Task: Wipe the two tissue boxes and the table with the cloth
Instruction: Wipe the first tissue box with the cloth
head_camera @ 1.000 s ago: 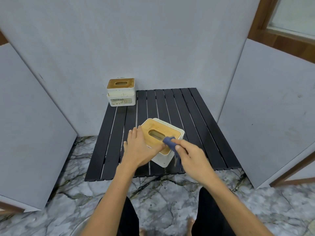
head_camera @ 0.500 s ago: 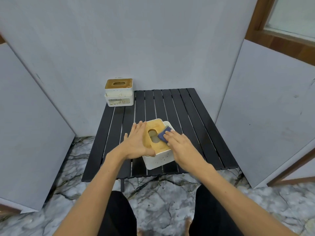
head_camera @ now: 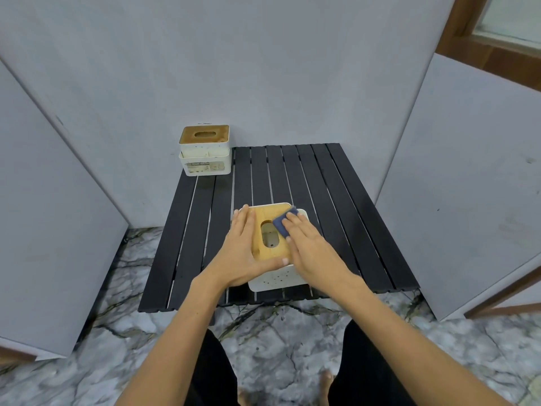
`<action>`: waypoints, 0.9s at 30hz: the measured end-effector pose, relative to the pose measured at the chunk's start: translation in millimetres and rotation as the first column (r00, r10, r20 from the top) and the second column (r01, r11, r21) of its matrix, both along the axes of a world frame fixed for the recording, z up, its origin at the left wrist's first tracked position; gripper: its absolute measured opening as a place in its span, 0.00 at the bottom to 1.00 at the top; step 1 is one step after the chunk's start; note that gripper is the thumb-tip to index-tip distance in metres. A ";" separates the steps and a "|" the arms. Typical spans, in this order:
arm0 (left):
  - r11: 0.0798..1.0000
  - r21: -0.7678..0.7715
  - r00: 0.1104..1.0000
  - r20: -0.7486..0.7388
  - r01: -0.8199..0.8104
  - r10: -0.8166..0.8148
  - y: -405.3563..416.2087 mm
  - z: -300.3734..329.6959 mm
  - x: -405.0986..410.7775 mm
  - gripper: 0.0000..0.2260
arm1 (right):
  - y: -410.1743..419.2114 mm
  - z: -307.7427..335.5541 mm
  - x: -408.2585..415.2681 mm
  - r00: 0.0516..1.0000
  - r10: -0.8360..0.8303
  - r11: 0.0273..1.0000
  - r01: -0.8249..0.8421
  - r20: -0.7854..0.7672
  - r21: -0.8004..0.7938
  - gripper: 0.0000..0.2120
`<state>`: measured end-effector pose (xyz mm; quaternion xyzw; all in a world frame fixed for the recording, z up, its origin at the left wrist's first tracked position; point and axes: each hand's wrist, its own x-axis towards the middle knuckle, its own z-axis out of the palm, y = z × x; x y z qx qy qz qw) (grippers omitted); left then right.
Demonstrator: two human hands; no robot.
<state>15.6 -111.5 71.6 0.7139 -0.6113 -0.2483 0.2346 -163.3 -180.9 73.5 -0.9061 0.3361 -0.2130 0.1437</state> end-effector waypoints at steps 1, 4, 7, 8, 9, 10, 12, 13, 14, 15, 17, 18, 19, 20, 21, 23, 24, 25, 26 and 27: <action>1.000 -0.010 1.000 0.002 0.007 -0.007 0.9 -0.4 0.4 0.60 | -8.3 0.8 6.6 1.000 -0.013 0.999 0.014 -0.004 0.029 0.22; 1.000 -0.016 0.999 0.032 0.008 -0.007 -1.0 -2.7 1.8 0.60 | -29.1 3.2 23.2 0.998 -0.054 0.991 0.055 -0.014 0.123 0.22; 1.000 0.001 0.998 0.055 -0.023 0.023 -4.4 -2.8 0.0 0.61 | -32.0 4.7 24.8 0.998 -0.054 0.987 0.055 -0.014 0.154 0.22; 0.999 0.008 0.998 0.057 -0.032 0.031 -4.5 -2.6 -0.3 0.62 | -28.0 5.2 21.4 0.999 -0.044 0.988 0.045 -0.009 0.149 0.22; 0.999 0.016 0.998 0.056 -0.037 0.036 -4.7 -2.6 -0.3 0.63 | -21.7 4.9 16.4 0.999 -0.032 0.990 0.031 0.001 0.141 0.23; 0.999 0.024 0.998 0.054 -0.041 0.040 -4.9 -3.0 0.1 0.63 | -13.8 4.1 10.0 1.000 -0.014 0.991 0.012 0.012 0.132 0.23; 0.998 0.034 0.998 0.055 -0.045 0.043 -4.8 -2.9 0.3 0.63 | 2.9 1.2 -5.4 0.999 0.025 0.994 -0.028 0.028 0.101 0.24; 0.998 0.031 0.997 0.058 -0.045 0.043 -4.9 -3.7 0.4 0.63 | 9.4 -0.1 -12.5 0.999 0.035 0.995 -0.038 0.033 0.090 0.23; 0.999 0.027 0.997 0.059 -0.043 0.041 -5.0 -4.6 0.5 0.63 | 13.2 -0.8 -17.9 0.999 0.037 0.995 -0.040 0.035 0.088 0.22; 0.999 0.023 0.998 0.057 -0.037 0.036 -4.9 -5.2 0.5 0.63 | 15.2 0.0 -21.0 0.999 0.036 0.995 -0.040 0.041 0.089 0.21; 1.000 0.012 0.998 0.056 -0.028 0.027 -4.7 -6.5 1.5 0.62 | 13.2 3.7 -19.1 0.998 0.042 0.994 -0.047 0.055 0.097 0.19; 1.000 0.007 0.998 0.056 -0.025 0.025 -4.7 -7.3 1.8 0.62 | 9.5 5.7 -14.7 0.997 0.046 0.994 -0.052 0.058 0.097 0.19; 1.000 0.003 0.998 0.054 -0.024 0.024 -4.5 -7.4 2.1 0.61 | 4.1 7.0 -8.7 0.997 0.050 0.994 -0.055 0.055 0.095 0.19; 1.000 0.000 0.998 0.053 -0.025 0.025 -4.4 -7.4 2.2 0.61 | -2.6 7.5 -1.5 0.998 0.050 0.994 -0.055 0.048 0.098 0.19; 1.000 -0.005 0.998 0.051 -0.025 0.026 -3.9 -7.1 2.1 0.61 | -10.1 7.8 5.9 0.998 0.046 0.993 -0.051 0.041 0.106 0.20; 1.000 -0.010 0.998 0.050 -0.023 0.024 -3.2 -6.7 1.8 0.61 | -24.5 9.5 18.9 0.999 0.029 0.990 -0.032 0.024 0.135 0.21; 1.000 -0.009 0.998 0.051 -0.023 0.023 -3.2 -6.7 1.7 0.61 | -30.4 10.6 23.3 1.000 0.021 0.989 -0.022 0.007 0.149 0.22; 1.000 -0.007 0.998 0.052 -0.025 0.025 -3.5 -6.6 1.5 0.61 | -34.2 11.2 26.2 1.000 0.016 0.987 -0.014 -0.014 0.158 0.22; 1.000 -0.004 0.998 0.054 -0.029 0.029 -3.8 -6.6 1.3 0.61 | -35.8 10.9 27.3 0.999 0.013 0.987 -0.008 -0.034 0.160 0.23; 0.999 0.000 0.998 0.056 -0.034 0.034 -4.3 -6.5 1.1 0.61 | -35.2 10.5 26.8 0.999 0.014 0.988 -0.007 -0.047 0.157 0.23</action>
